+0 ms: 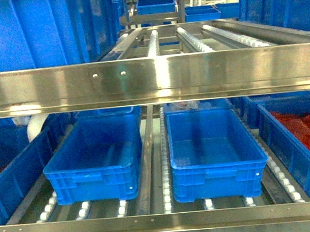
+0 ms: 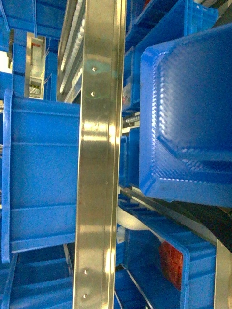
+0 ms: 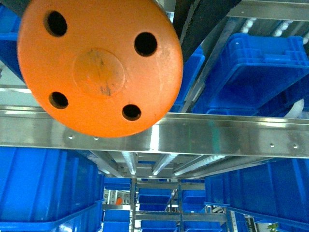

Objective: Sort blue parts and orange caps into right shelf containers

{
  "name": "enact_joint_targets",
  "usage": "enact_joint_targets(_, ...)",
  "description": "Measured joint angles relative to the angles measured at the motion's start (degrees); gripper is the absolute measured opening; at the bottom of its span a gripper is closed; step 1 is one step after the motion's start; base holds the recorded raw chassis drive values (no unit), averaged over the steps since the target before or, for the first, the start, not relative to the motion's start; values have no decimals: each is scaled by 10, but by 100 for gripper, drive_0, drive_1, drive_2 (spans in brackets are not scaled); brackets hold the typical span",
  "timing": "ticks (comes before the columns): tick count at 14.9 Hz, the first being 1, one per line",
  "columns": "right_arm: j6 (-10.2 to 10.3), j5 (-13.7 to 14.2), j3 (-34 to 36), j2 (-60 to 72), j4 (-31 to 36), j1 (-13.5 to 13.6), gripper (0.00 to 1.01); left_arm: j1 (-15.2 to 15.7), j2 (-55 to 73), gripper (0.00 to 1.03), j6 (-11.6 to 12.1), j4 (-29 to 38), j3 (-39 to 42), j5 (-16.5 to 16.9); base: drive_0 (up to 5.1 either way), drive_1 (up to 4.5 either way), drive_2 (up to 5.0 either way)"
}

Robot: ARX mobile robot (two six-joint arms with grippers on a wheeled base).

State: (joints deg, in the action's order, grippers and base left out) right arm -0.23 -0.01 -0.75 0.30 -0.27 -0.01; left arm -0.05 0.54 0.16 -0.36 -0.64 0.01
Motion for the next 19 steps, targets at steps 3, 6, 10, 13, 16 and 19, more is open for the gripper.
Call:
enact_joint_targets(3,0,0,0,0,-1,0,44,0,0,43,0,-1,0,0,-504,242,242)
enact_joint_targets(6,0,-1,0,0,0,0,44,0,0,43,0,0,0,-2,-164,83,83)
enact_joint_targets(10,0,0,0,0,-1,0,44,0,0,43,0,0,0,-2,0,0,0)
enact_joint_targets(13,0,0,0,0,-1,0,44,0,0,43,0,0,0,-2,0,0,0)
enact_joint_targets(16,0,0,0,0,-1,0,44,0,0,43,0,0,0,-2,0,0,0)
enact_joint_targets(19,0,0,0,0,1,0,44,0,0,43,0,2,0,-2,0,0,0)
